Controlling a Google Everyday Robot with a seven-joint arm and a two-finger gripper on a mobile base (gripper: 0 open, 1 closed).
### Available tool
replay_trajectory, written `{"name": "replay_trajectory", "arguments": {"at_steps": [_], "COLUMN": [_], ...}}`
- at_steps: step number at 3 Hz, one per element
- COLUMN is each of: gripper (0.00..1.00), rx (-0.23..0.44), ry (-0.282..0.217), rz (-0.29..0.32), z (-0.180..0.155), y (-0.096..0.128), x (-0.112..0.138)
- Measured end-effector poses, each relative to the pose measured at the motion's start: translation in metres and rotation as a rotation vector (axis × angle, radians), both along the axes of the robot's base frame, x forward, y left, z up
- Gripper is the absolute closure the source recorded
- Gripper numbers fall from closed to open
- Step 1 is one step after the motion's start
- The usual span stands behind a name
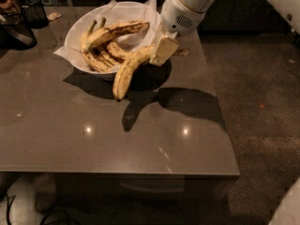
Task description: Pick banana from white bowl
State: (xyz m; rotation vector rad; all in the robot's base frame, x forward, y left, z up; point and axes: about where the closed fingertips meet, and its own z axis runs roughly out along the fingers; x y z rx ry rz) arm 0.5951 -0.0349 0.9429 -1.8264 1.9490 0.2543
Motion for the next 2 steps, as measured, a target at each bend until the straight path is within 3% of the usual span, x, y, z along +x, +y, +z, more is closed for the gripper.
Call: {"name": "replay_trajectory", "arguments": {"at_steps": [2], "gripper": [1.00], "rx": [0.044], "ry": [-0.009], "rz": [-0.062], "z": [0.019], "y": [-0.018], "x": [-0.077]}}
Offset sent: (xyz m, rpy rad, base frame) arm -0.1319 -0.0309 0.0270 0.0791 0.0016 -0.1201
